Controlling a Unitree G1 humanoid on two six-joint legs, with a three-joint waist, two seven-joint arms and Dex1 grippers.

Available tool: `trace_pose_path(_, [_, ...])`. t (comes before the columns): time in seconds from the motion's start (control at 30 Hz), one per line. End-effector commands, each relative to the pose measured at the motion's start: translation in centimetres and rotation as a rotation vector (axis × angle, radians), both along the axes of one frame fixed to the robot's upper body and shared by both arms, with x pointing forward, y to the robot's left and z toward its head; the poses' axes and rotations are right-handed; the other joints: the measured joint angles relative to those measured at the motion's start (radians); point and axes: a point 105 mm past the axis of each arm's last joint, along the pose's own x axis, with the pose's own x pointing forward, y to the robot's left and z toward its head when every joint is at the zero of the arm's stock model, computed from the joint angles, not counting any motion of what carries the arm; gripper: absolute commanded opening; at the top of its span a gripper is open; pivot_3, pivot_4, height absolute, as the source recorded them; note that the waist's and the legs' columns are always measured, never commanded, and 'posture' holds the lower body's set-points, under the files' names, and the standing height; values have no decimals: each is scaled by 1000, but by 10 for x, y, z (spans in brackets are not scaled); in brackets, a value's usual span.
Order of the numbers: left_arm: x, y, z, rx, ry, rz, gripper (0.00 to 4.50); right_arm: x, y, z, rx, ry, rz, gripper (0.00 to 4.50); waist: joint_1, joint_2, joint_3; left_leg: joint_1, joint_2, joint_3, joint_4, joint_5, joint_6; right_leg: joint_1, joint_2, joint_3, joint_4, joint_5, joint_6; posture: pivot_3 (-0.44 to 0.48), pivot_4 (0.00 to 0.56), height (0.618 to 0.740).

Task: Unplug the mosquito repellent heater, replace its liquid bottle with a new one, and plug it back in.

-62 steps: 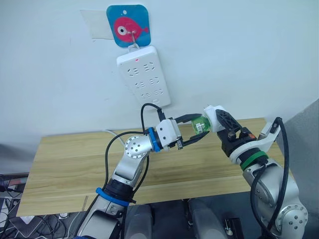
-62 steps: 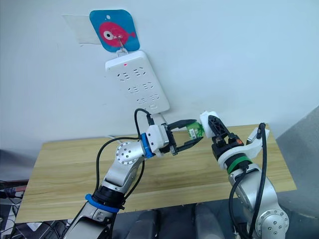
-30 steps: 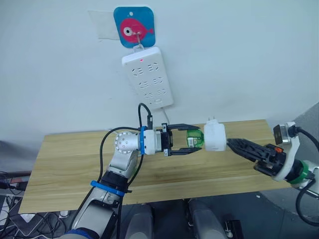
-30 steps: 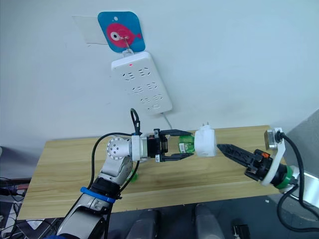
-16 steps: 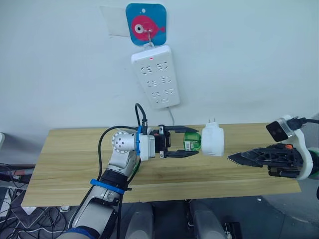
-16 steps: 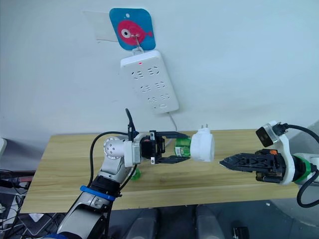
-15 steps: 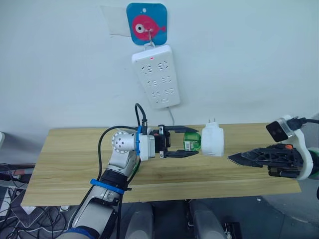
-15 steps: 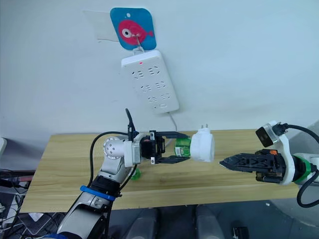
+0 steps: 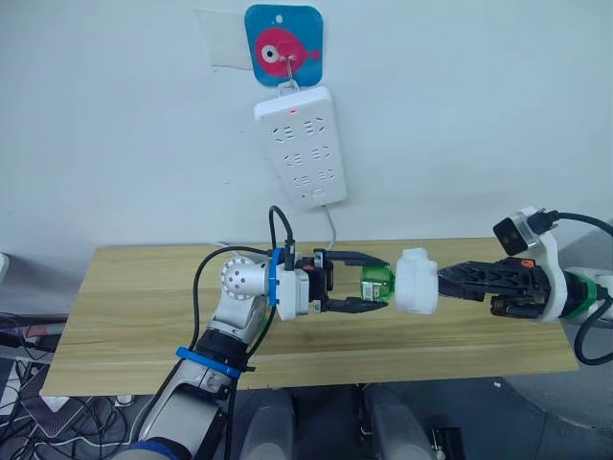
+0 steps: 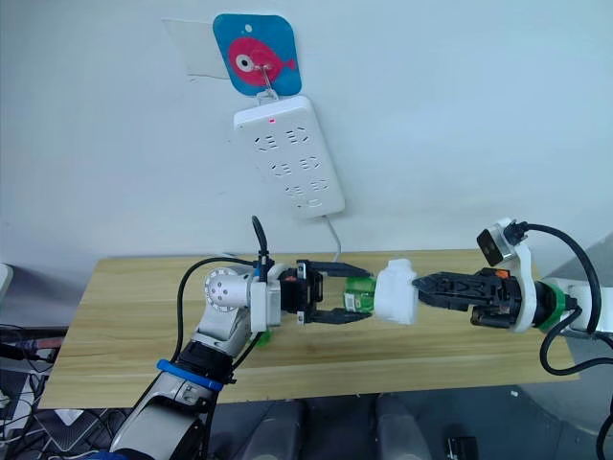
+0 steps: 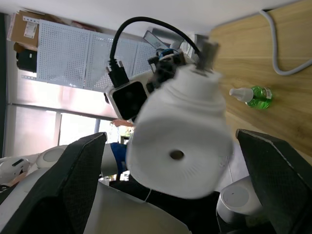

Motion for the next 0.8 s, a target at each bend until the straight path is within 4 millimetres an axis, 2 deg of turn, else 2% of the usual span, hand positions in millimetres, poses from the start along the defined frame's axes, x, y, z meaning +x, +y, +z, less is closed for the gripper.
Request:
trace_pose_path(0.03, [-3, -6, 6, -16, -51, 0, 2250, -7, 4, 8, 4, -5, 66, 4447, 0, 0, 0, 0, 0, 0, 0, 0, 0, 0, 0, 0, 0, 0, 0, 145, 271, 740])
trace_pose_path(0.37, [4, -11, 12, -36, -94, 43, 2250, -10, 7, 2, -14, 23, 88, 4447, 0, 0, 0, 0, 0, 0, 0, 0, 0, 0, 0, 0, 0, 0, 0, 152, 278, 740])
trace_pose_path(0.63, [2, -11, 9, -23, -118, 36, 2250, -1, 8, 1, -2, 15, 50, 4447, 1, 0, 0, 0, 0, 0, 0, 0, 0, 0, -1, 0, 0, 0, 0, 152, 279, 740])
trace_pose_path(0.73, [2, -12, 9, -22, -118, 35, 2250, -1, 9, 0, -4, 15, 47, 3872, 1, 0, 0, 0, 0, 0, 0, 0, 0, 0, -1, -1, 0, 0, 0, 152, 279, 740])
trace_pose_path(0.8, [2, -12, 9, -23, -118, 35, 2250, -3, 10, 0, -1, 11, 53, 3171, 1, 0, 0, 0, 0, -1, 0, 0, 0, 0, -1, -1, 0, 0, 0, 152, 279, 740])
